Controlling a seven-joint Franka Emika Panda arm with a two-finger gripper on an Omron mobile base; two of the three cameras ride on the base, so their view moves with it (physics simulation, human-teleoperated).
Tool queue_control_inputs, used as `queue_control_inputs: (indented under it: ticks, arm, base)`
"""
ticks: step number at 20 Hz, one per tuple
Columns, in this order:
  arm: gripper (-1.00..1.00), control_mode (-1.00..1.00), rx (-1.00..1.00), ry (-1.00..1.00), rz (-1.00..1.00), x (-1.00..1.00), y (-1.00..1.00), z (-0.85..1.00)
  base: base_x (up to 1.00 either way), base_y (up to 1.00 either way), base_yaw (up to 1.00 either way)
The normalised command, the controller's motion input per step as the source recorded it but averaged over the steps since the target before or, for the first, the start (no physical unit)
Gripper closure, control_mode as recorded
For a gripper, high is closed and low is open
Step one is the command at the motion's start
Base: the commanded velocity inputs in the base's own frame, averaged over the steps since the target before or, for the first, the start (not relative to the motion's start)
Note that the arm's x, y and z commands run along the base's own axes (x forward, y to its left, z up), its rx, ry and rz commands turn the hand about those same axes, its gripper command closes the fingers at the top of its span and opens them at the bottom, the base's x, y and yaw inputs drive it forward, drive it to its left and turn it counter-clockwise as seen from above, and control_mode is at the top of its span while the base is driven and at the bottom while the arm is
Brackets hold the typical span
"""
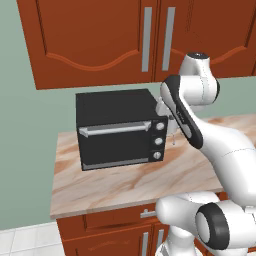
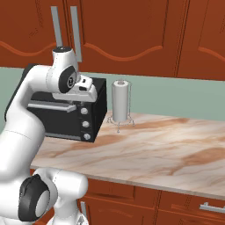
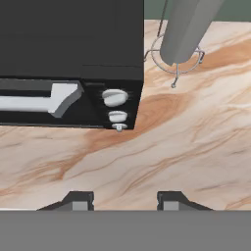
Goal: Move the bowls from the cabinet to the plates on the dining table.
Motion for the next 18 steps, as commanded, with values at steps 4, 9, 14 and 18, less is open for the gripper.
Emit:
queue_control_inputs:
  ticks: [4, 9, 14, 18]
  arm:
    - [-1.0, -1.0, 0.0, -0.02, 0.02, -0.04, 0.01, 0.19]
    - [-1.0, -1.0, 0.0, -0.02, 0.0, -0.07, 0.0, 0.49]
    - [-1.0, -1.0, 0.0, -0.05, 0.0, -0.1, -0.01, 0.45]
    - [-1.0, -1.0, 0.0, -0.06, 0.01, -0.08, 0.0, 0.4]
  base:
    - [0.0, 0.0, 0.0]
    - [0.0, 0.0, 0.0]
    - [0.0, 0.0, 0.0]
    - [0.0, 0.0, 0.0]
